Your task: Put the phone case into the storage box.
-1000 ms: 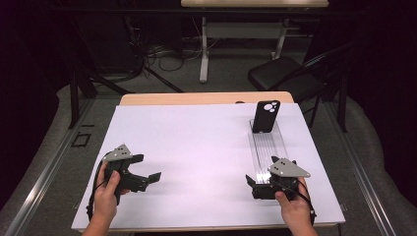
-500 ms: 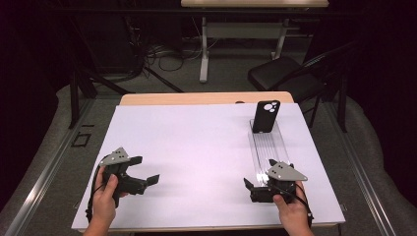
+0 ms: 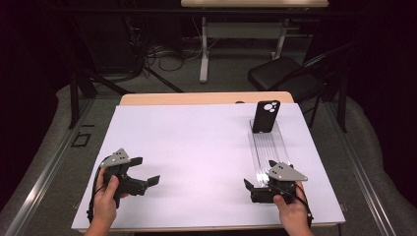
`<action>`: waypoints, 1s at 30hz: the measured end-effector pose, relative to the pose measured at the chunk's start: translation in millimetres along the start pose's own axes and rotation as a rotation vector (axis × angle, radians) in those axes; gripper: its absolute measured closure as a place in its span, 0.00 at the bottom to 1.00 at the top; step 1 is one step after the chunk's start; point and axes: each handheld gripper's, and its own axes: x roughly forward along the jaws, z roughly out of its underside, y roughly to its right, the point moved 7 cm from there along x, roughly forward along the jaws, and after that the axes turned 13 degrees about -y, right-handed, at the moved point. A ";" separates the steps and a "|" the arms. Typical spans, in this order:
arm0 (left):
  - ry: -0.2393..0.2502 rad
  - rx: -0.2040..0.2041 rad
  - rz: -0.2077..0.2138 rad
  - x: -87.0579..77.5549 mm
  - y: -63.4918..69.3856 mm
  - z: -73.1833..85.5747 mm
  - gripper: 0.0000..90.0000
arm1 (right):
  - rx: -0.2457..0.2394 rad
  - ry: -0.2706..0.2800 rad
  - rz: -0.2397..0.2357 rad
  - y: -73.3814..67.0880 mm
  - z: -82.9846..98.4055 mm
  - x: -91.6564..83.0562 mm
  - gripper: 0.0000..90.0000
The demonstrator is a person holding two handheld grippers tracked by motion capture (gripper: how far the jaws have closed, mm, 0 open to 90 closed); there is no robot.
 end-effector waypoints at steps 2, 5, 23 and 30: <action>0.001 0.001 0.002 0.4 0.7 -0.1 0.01 | 0.002 -0.005 -0.001 -0.1 0.7 0.1 0.00; 0.002 0.002 0.007 1.5 2.5 -0.6 0.01 | -0.002 -0.002 -0.003 -0.7 0.9 0.6 0.00; 0.004 0.013 0.001 2.2 4.5 -0.5 0.01 | -0.007 -0.007 -0.008 -3.0 2.3 1.5 0.00; 0.001 0.009 -0.004 2.6 3.0 0.5 0.01 | -0.006 -0.009 -0.008 -2.8 3.2 2.0 0.00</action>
